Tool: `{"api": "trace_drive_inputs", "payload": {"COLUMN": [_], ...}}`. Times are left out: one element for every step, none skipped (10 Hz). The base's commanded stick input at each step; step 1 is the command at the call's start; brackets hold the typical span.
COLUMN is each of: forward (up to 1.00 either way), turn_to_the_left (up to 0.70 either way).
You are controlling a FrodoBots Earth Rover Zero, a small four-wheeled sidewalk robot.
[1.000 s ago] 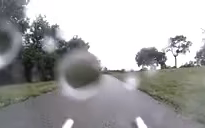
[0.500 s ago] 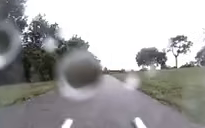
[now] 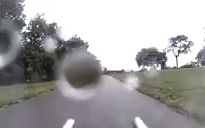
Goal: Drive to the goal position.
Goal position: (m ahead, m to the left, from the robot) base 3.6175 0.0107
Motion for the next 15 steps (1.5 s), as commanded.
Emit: {"api": "trace_drive_inputs", "payload": {"forward": [0.7,0.7,0.7,0.7,0.7,0.7,0.7,0.7,0.7,0.7,0.7,0.7,0.7,0.7,0.7], "turn_to_the_left": [0.0,0.0,0.0,0.0,0.0,0.0,0.0,0.0,0.0,0.0,0.0,0.0,0.0,0.0,0.0]}}
